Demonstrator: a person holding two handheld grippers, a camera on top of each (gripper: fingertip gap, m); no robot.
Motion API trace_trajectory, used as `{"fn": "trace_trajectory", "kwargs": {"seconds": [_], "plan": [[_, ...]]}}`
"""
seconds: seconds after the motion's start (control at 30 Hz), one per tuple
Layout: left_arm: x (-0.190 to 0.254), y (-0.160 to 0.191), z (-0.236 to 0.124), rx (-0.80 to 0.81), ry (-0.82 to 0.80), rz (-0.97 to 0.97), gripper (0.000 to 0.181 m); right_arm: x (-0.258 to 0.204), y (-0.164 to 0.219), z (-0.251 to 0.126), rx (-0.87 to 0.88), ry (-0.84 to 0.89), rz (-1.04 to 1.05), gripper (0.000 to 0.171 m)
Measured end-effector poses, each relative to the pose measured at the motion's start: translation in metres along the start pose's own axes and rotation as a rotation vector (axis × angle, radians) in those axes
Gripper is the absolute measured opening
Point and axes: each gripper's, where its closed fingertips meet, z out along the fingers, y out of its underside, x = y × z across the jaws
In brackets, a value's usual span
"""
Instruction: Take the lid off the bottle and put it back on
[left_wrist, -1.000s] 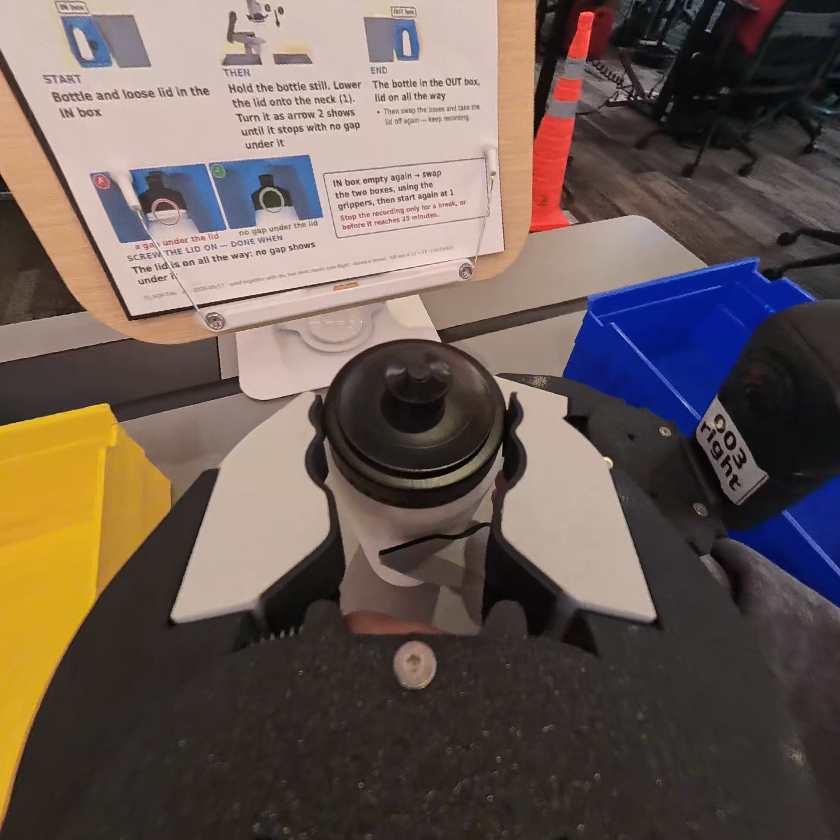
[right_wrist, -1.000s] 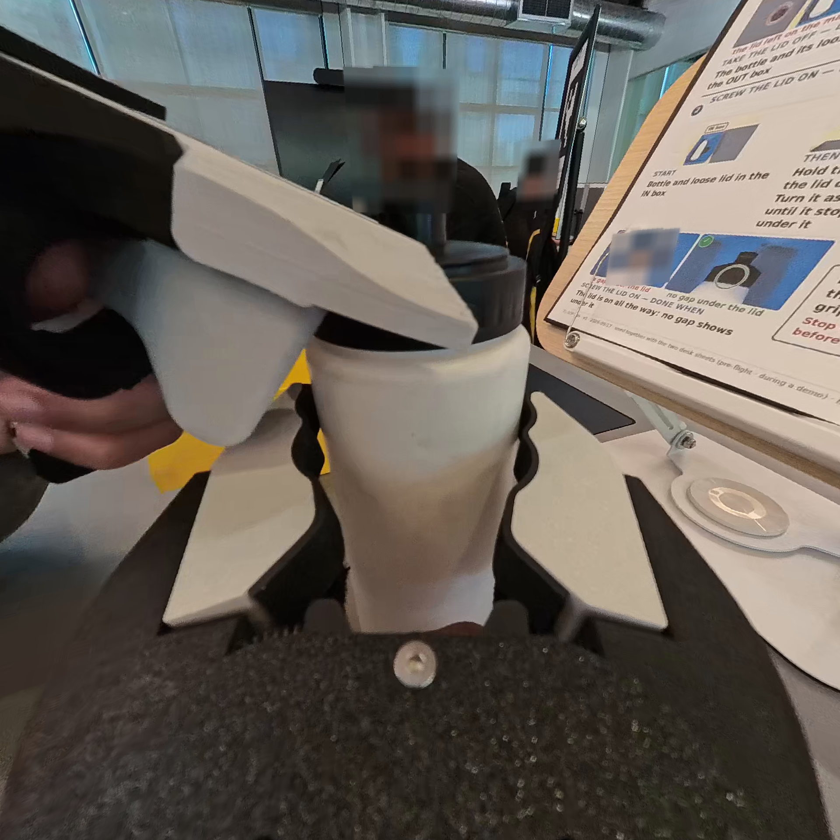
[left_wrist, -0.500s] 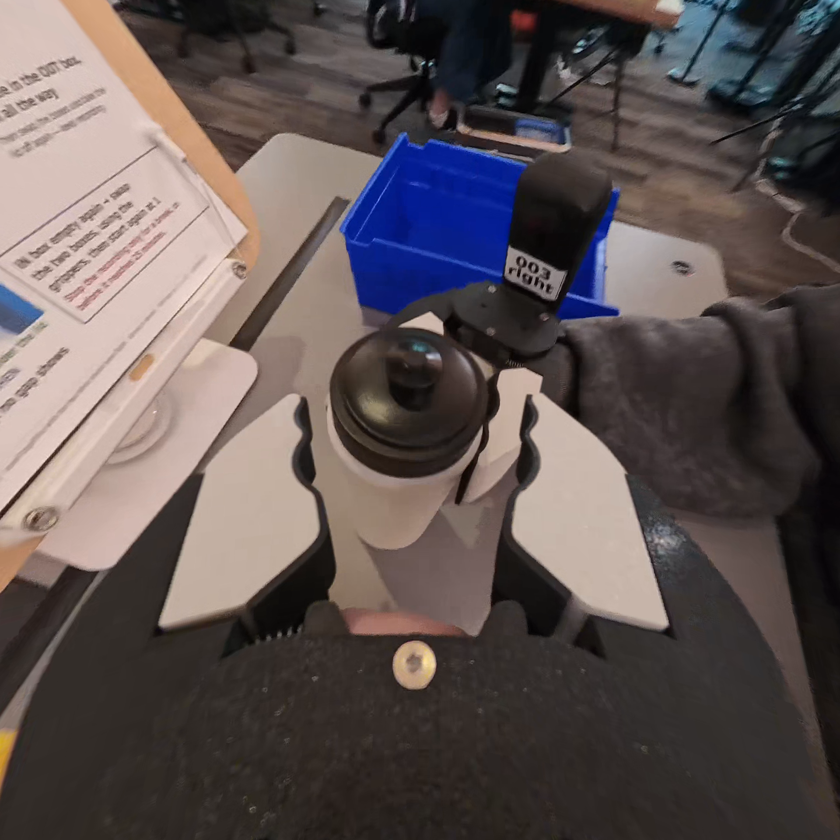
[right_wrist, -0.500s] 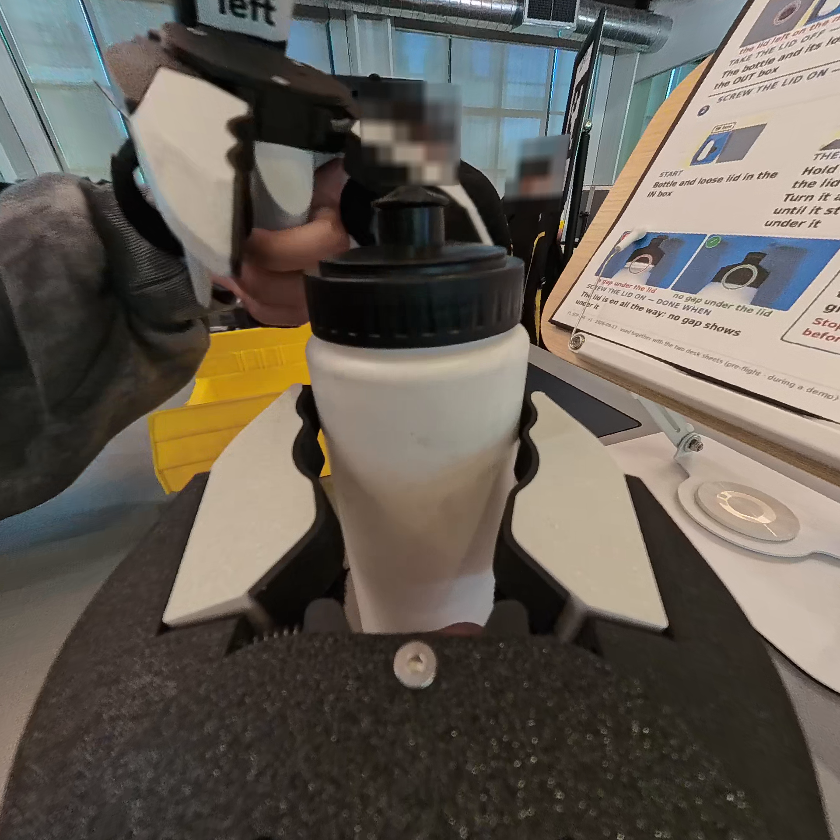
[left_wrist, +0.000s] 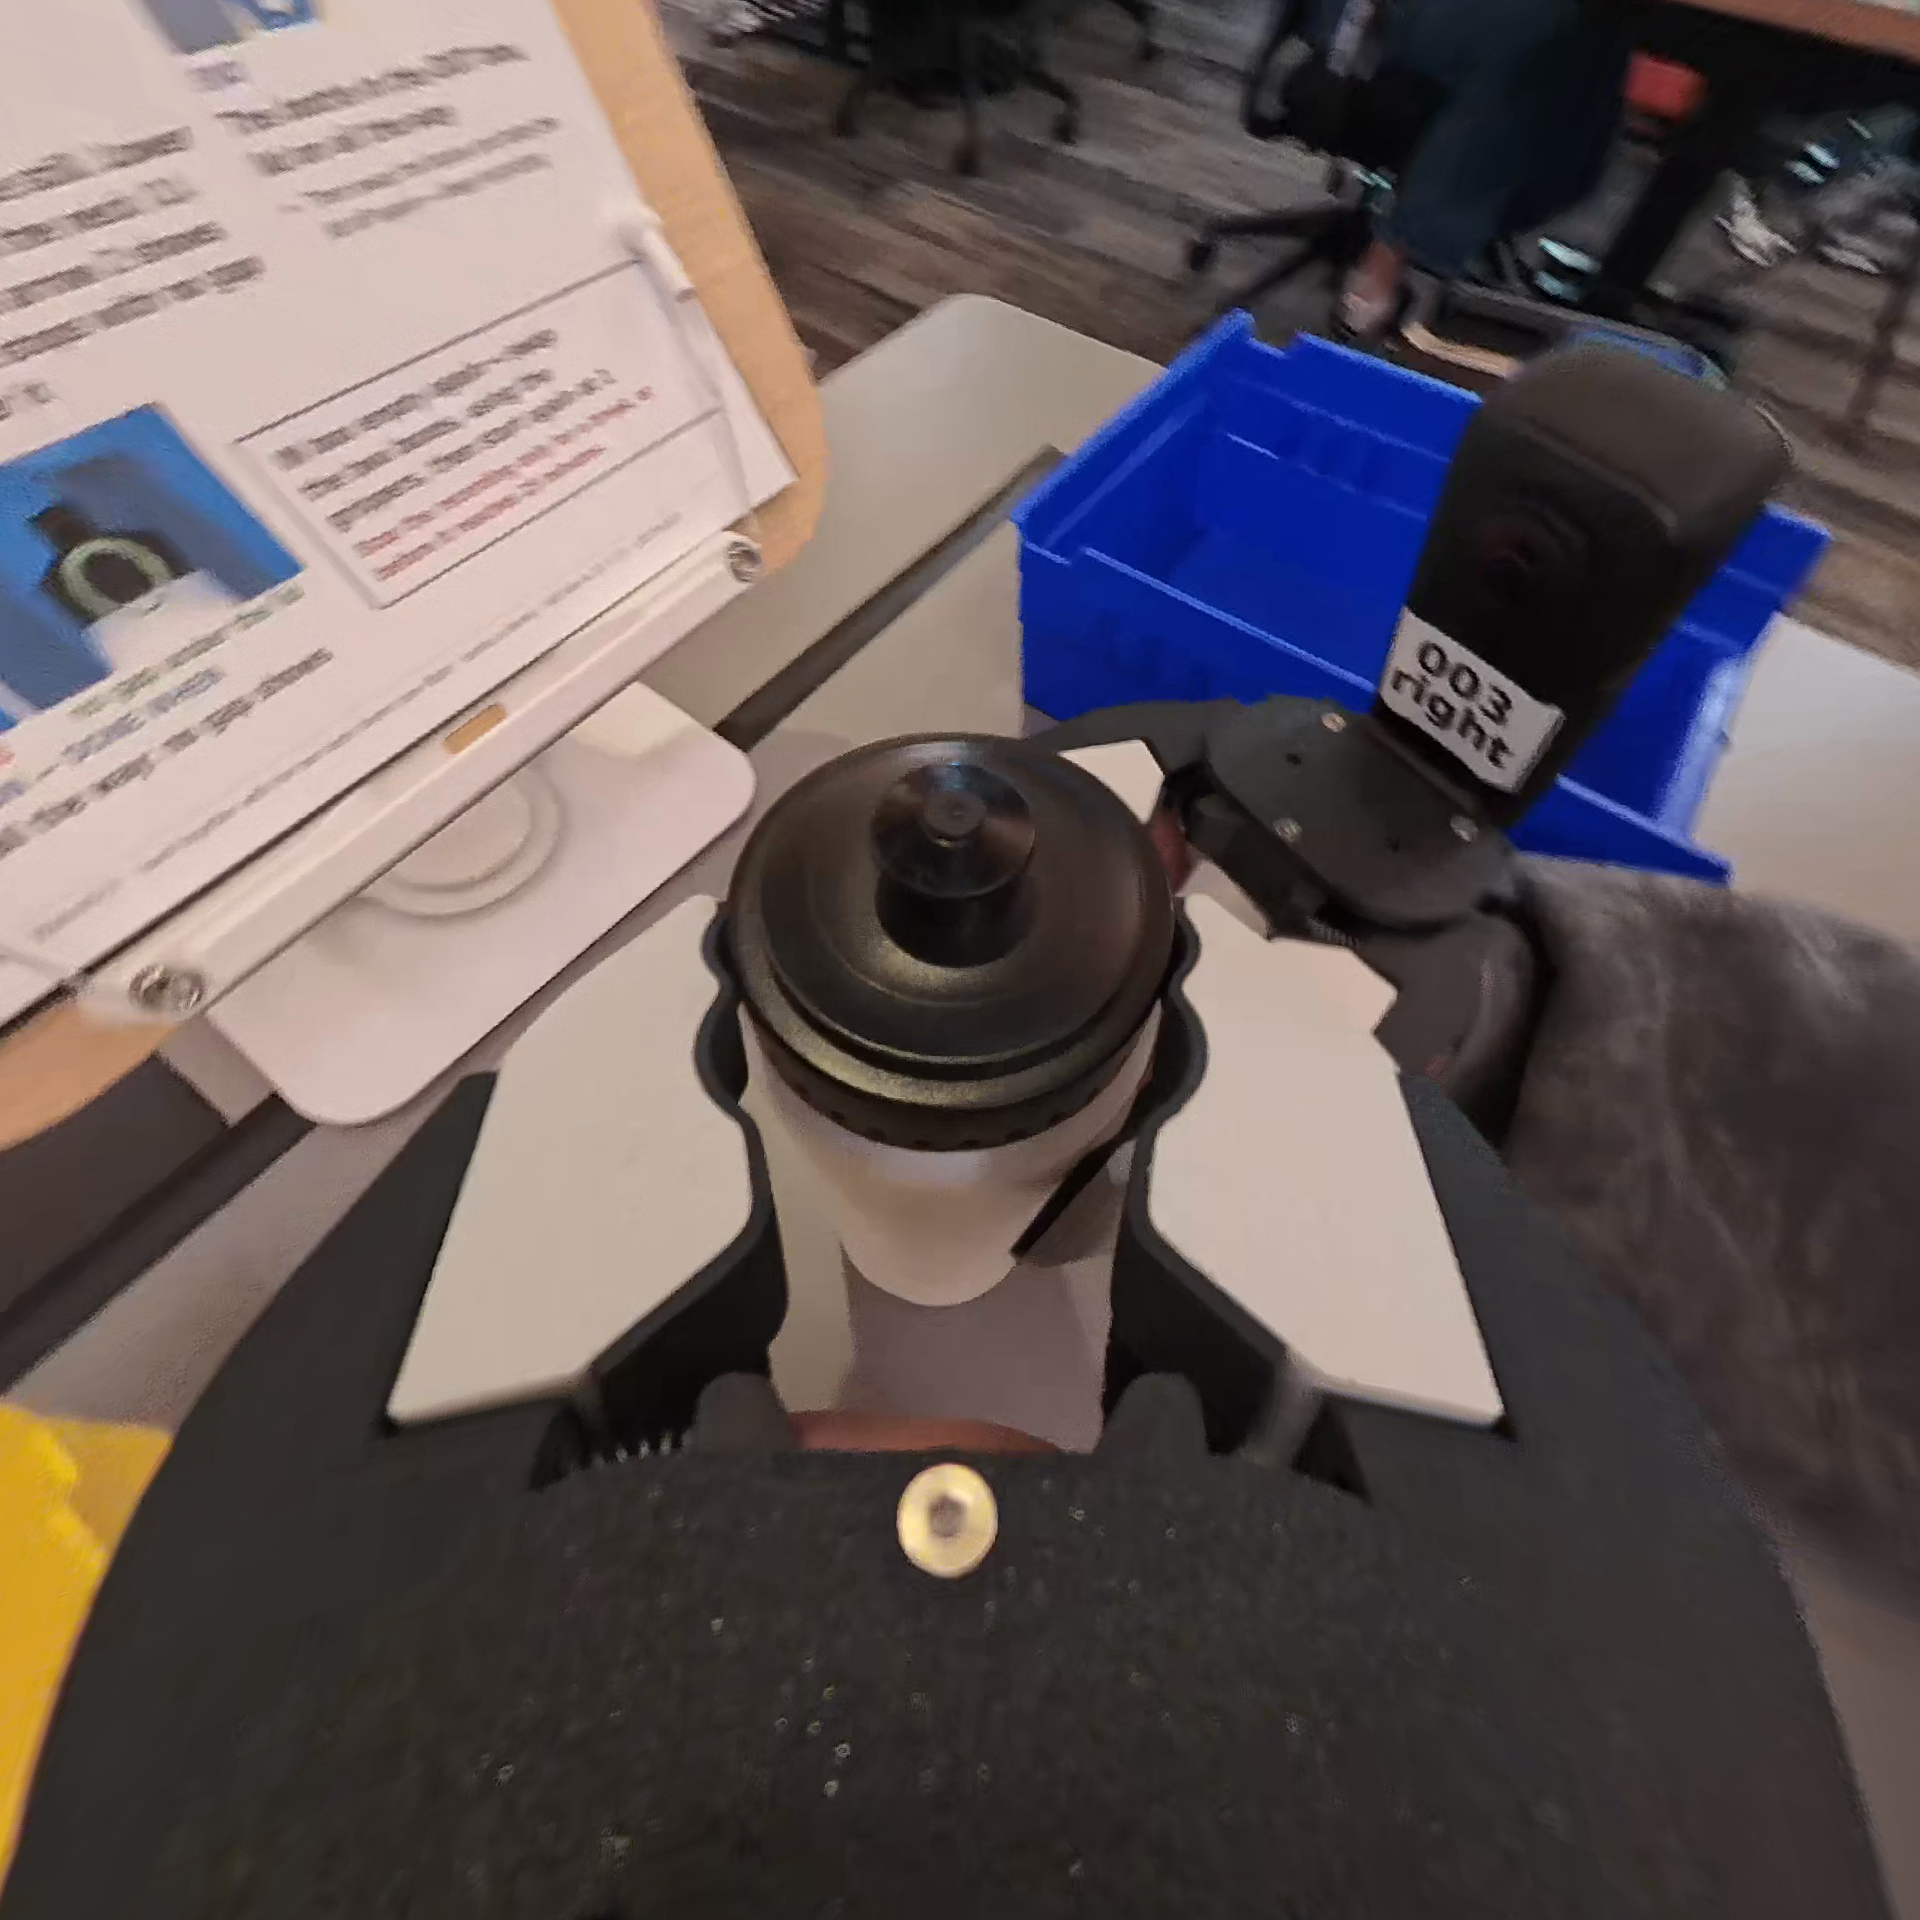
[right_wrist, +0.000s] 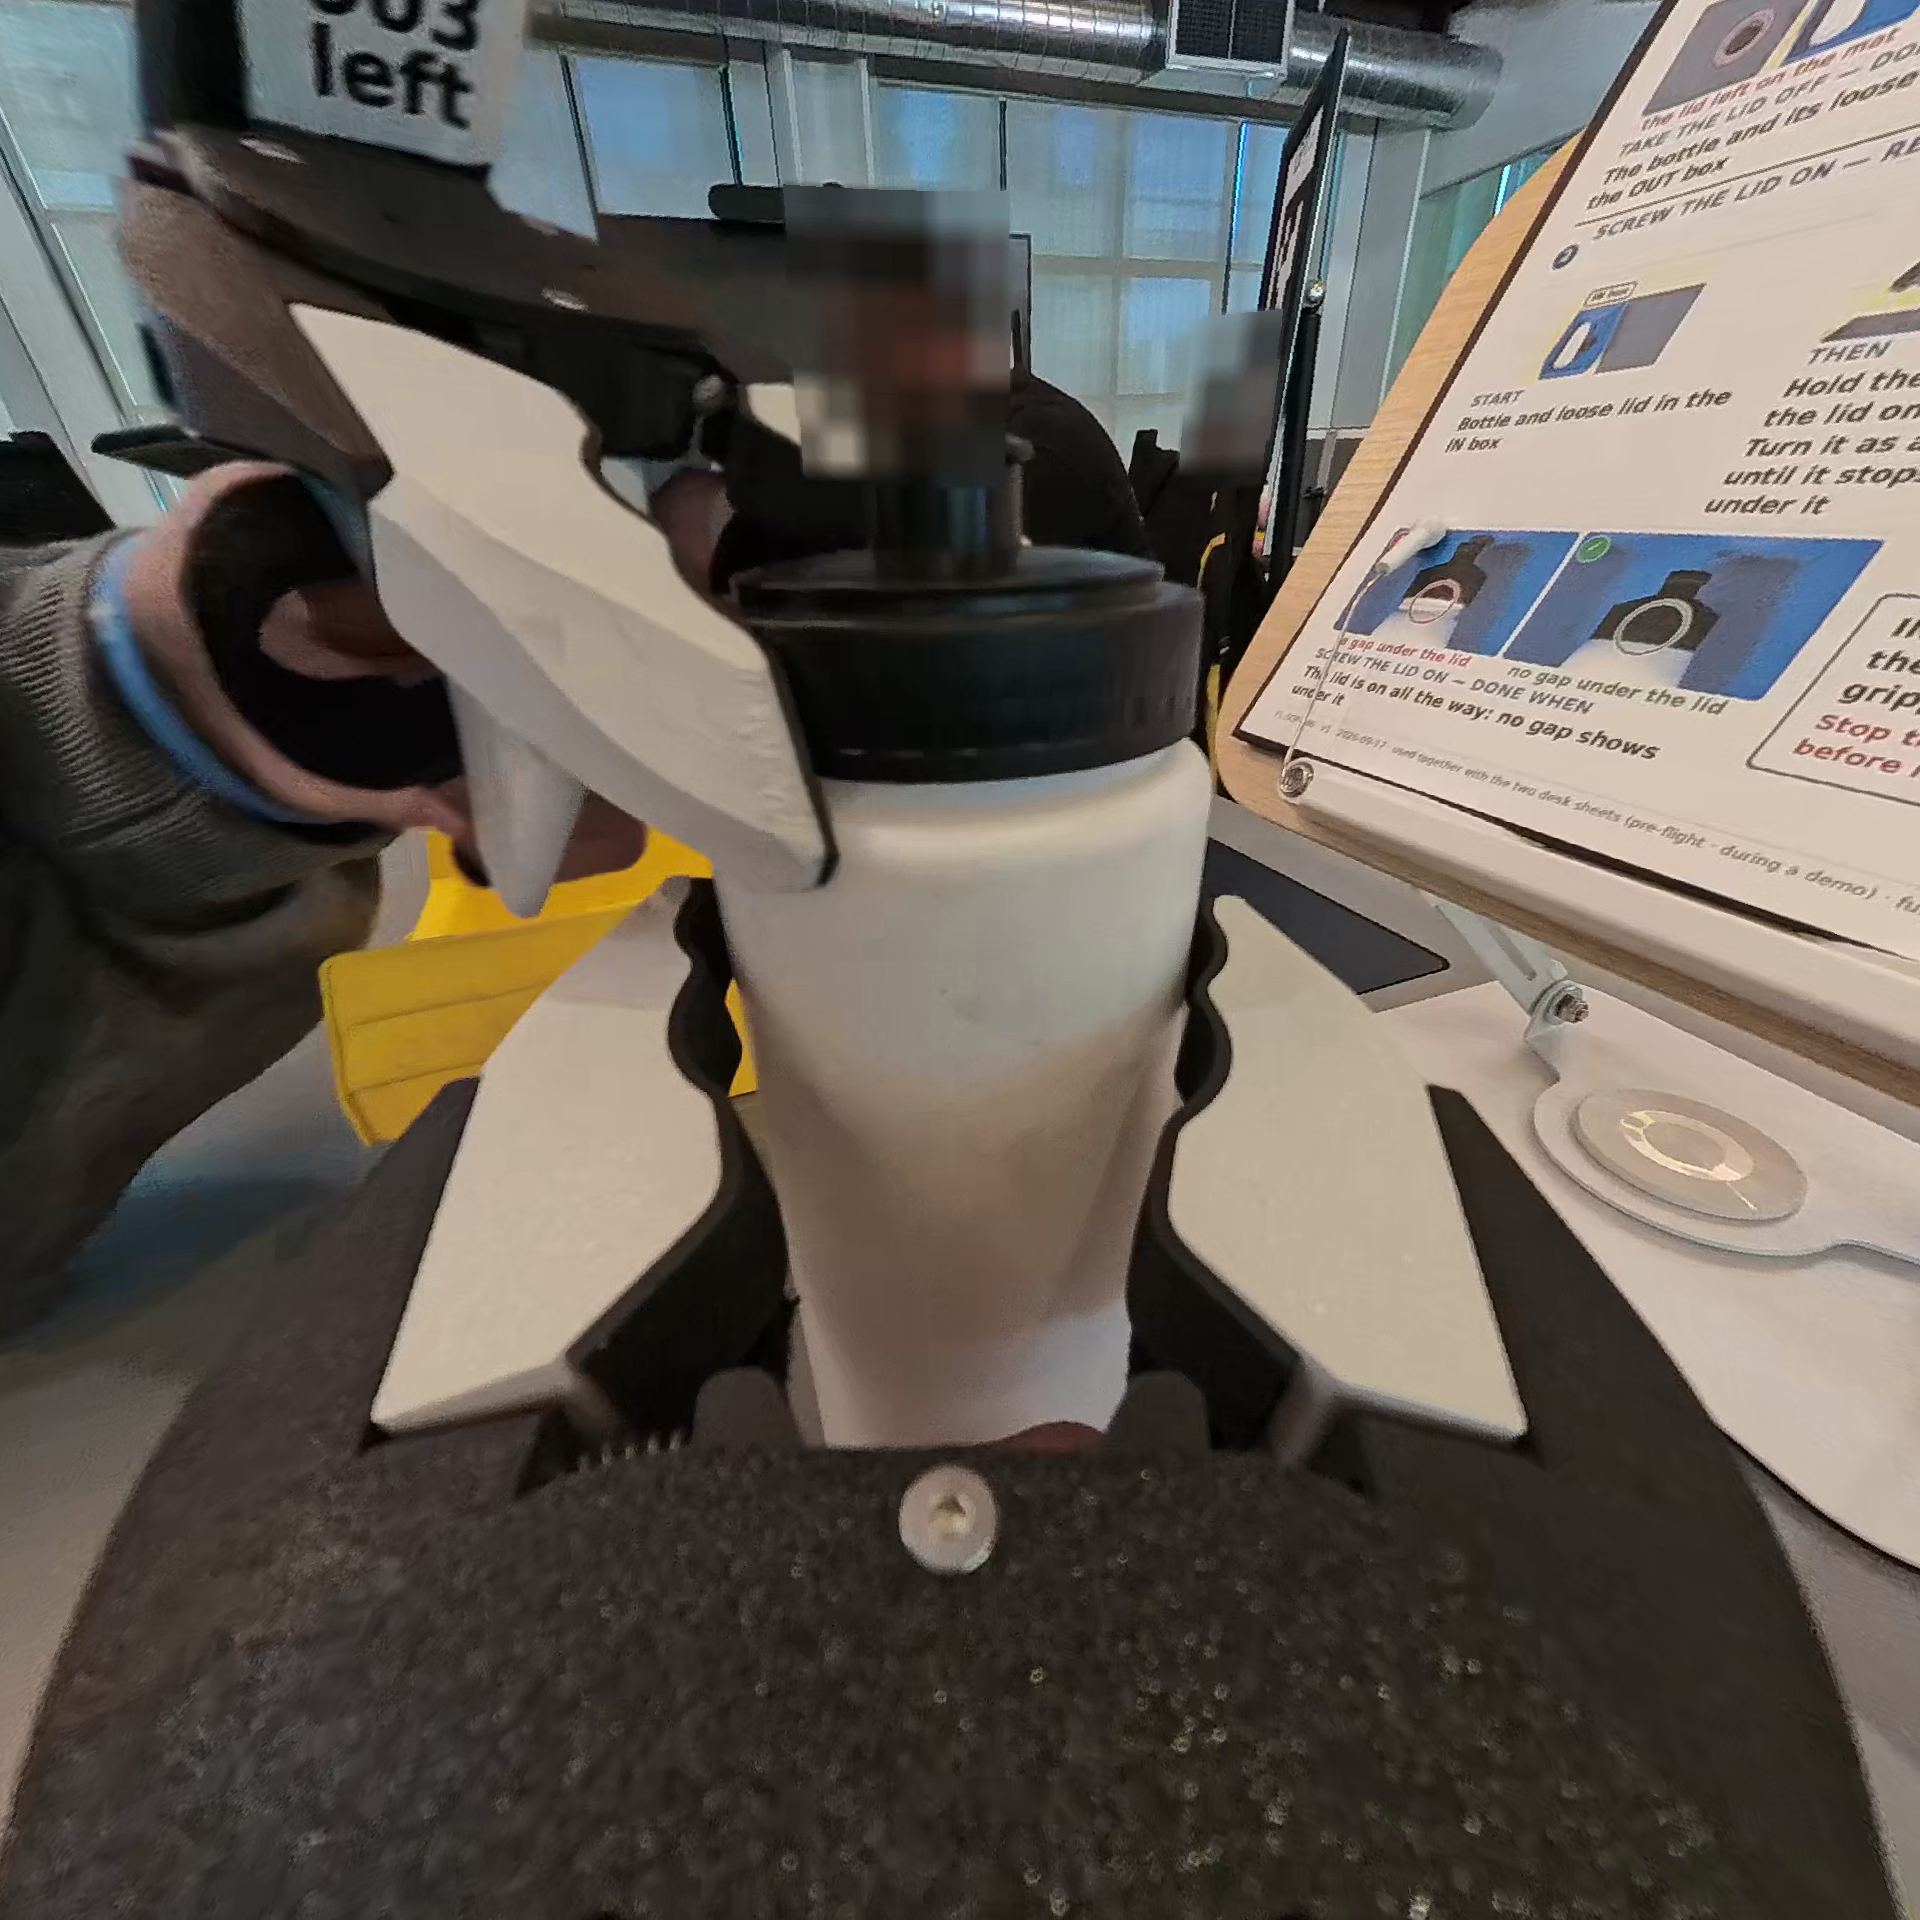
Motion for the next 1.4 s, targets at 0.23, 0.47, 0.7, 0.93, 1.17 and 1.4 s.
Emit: {"fn": "trace_trajectory", "kwargs": {"seconds": [0.23, 0.47, 0.7, 0.93, 1.17, 1.4], "plan": [[-0.009, 0.001, -0.005, 0.045, -0.463, -0.252, 0.077, -0.002, 0.001, 0.002, 0.005, 0.011, -0.024, 0.084], [0.004, -0.006, -0.012, 0.047, -0.227, -0.195, 0.087, -0.003, 0.001, 0.001, 0.0, 0.005, -0.02, 0.084], [0.002, 0.001, -0.035, -0.041, 0.166, 0.172, 0.091, -0.003, 0.001, 0.001, 0.002, 0.0, -0.022, 0.084], [-0.001, 0.004, -0.013, -0.088, 0.314, 0.228, 0.081, -0.002, 0.001, 0.001, -0.003, 0.001, -0.023, 0.084], [0.0, 0.0, -0.009, -0.044, 0.141, 0.077, 0.073, 0.001, 0.0, 0.0, 0.004, 0.016, -0.016, 0.084], [-0.004, 0.003, -0.016, -0.089, -0.217, -0.185, 0.073, -0.003, 0.001, 0.005, 0.006, 0.036, -0.042, 0.084]]}}
